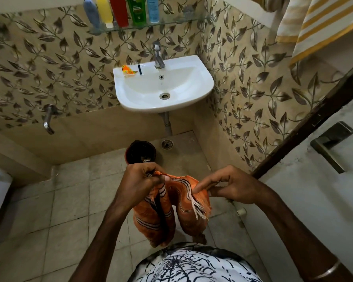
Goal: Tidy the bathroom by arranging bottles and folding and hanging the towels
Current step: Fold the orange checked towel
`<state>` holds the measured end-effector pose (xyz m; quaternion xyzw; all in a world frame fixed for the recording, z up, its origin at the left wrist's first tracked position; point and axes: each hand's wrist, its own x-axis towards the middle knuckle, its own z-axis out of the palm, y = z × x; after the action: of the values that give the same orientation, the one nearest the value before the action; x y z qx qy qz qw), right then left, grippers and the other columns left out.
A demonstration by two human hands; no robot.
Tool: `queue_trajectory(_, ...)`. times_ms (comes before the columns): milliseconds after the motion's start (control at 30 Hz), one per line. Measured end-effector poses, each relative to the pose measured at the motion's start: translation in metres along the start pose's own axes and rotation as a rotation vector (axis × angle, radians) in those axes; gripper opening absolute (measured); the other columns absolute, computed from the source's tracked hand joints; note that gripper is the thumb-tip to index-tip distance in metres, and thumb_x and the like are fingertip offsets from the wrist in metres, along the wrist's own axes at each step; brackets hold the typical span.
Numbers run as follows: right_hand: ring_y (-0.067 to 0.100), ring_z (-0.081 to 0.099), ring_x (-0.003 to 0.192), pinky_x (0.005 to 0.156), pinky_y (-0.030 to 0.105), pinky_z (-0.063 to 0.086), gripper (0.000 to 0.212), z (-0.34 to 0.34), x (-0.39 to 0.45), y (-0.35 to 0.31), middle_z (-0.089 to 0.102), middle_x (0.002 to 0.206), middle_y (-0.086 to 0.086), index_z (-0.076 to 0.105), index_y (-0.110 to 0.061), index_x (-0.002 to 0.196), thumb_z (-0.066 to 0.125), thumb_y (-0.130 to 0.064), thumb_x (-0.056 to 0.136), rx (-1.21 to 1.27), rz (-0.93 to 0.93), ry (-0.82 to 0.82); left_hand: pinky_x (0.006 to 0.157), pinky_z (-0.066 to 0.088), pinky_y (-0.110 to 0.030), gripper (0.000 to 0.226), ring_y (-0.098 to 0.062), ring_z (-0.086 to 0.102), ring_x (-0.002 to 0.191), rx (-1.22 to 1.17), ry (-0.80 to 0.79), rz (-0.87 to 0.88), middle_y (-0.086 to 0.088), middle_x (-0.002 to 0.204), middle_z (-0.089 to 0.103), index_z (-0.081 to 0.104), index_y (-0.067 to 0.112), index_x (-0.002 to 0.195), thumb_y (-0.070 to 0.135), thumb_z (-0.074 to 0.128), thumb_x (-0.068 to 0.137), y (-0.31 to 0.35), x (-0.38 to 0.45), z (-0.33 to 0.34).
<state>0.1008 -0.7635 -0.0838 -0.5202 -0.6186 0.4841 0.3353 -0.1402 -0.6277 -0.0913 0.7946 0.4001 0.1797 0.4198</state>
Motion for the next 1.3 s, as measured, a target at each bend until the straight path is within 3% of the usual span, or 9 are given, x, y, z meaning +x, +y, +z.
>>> queue_trajectory(100, 0.019, 0.074, 0.104, 0.089, 0.032, 0.060, 0.028, 0.002, 0.004, 0.000, 0.077, 0.110, 0.004, 0.075, -0.013, 0.110, 0.072, 0.000, 0.085, 0.016, -0.069, 0.079, 0.067, 0.055, -0.020, 0.012, -0.003, 0.068, 0.079, 0.053, 0.020, 0.039, 0.008, 0.081, 0.073, 0.077, 0.020, 0.084, 0.029, 0.081, 0.078, 0.001, -0.001, 0.003)
queue_trajectory(233, 0.020, 0.070, 0.113, 0.092, 0.042, 0.059, 0.031, 0.001, 0.008, 0.002, 0.075, 0.115, 0.006, 0.074, -0.023, 0.111, 0.074, -0.006, 0.085, -0.077, -0.103, 0.102, 0.066, 0.049, -0.020, 0.015, -0.004, 0.063, 0.081, 0.141, 0.120, 0.067, 0.008, 0.086, 0.068, 0.074, 0.018, 0.091, 0.031, 0.077, 0.083, 0.007, -0.001, 0.005)
queue_trajectory(433, 0.008, 0.068, 0.115, 0.099, 0.026, 0.054, 0.028, 0.002, 0.010, 0.007, 0.075, 0.113, -0.003, 0.076, -0.018, 0.108, 0.076, -0.004, 0.083, -0.122, -0.099, 0.114, 0.060, 0.053, -0.022, 0.006, -0.011, 0.070, 0.068, 0.075, -0.044, -0.175, -0.001, 0.086, 0.070, 0.070, 0.015, 0.094, 0.014, 0.067, 0.089, 0.011, 0.001, 0.002)
queue_trajectory(567, 0.006, 0.067, 0.116, 0.101, 0.031, 0.054, 0.025, 0.004, 0.009, 0.014, 0.076, 0.114, -0.002, 0.077, -0.014, 0.107, 0.077, -0.006, 0.083, -0.161, -0.094, 0.128, 0.068, 0.057, -0.027, 0.009, -0.010, 0.072, 0.077, -0.010, -0.221, -0.273, -0.002, 0.088, 0.075, 0.073, 0.015, 0.092, 0.011, 0.065, 0.093, 0.009, 0.003, -0.001)
queue_trajectory(700, 0.010, 0.074, 0.100, 0.091, 0.033, 0.059, 0.020, 0.006, 0.009, 0.015, 0.078, 0.102, -0.004, 0.079, -0.011, 0.102, 0.078, -0.009, 0.082, -0.161, -0.104, 0.161, 0.075, 0.049, -0.021, 0.012, -0.003, 0.064, 0.097, -0.003, -0.205, -0.236, 0.006, 0.101, 0.072, 0.075, 0.015, 0.100, 0.014, 0.068, 0.091, 0.011, 0.002, -0.001)
queue_trajectory(833, 0.013, 0.065, 0.089, 0.078, 0.027, 0.054, 0.016, 0.011, 0.014, 0.019, 0.068, 0.093, -0.014, 0.080, -0.017, 0.095, 0.081, -0.014, 0.080, -0.218, -0.180, 0.251, 0.078, 0.053, -0.029, 0.010, -0.007, 0.068, 0.090, 0.003, -0.215, -0.294, 0.001, 0.089, 0.075, 0.076, 0.011, 0.088, 0.018, 0.070, 0.089, 0.012, 0.002, -0.003)
queue_trajectory(967, 0.025, 0.061, 0.107, 0.091, 0.039, 0.057, 0.012, 0.018, 0.022, 0.022, 0.057, 0.111, 0.004, 0.077, -0.010, 0.091, 0.080, -0.011, 0.080, -0.089, -0.239, 0.247, 0.067, 0.049, -0.024, 0.013, -0.006, 0.070, 0.075, -0.044, -0.199, -0.323, -0.001, 0.077, 0.075, 0.073, 0.009, 0.083, 0.019, 0.069, 0.090, 0.015, 0.000, -0.004)
queue_trajectory(1133, 0.017, 0.054, 0.130, 0.100, 0.044, 0.054, 0.017, 0.042, 0.036, 0.022, 0.054, 0.137, -0.003, 0.077, -0.017, 0.091, 0.075, -0.003, 0.083, 0.139, -0.125, 0.125, 0.069, 0.052, -0.025, 0.013, -0.007, 0.069, 0.071, -0.266, -0.066, -0.255, -0.003, 0.076, 0.072, 0.071, 0.006, 0.088, 0.016, 0.064, 0.092, 0.023, -0.007, 0.003)
queue_trajectory(1300, 0.020, 0.064, 0.114, 0.094, 0.045, 0.055, 0.009, 0.053, 0.051, 0.019, 0.067, 0.114, -0.001, 0.076, -0.005, 0.094, 0.071, -0.003, 0.087, 0.197, -0.107, 0.101, 0.073, 0.057, -0.026, 0.013, -0.014, 0.070, 0.079, -0.318, -0.066, -0.140, -0.005, 0.082, 0.071, 0.070, 0.007, 0.090, 0.018, 0.063, 0.093, 0.029, -0.014, 0.008)
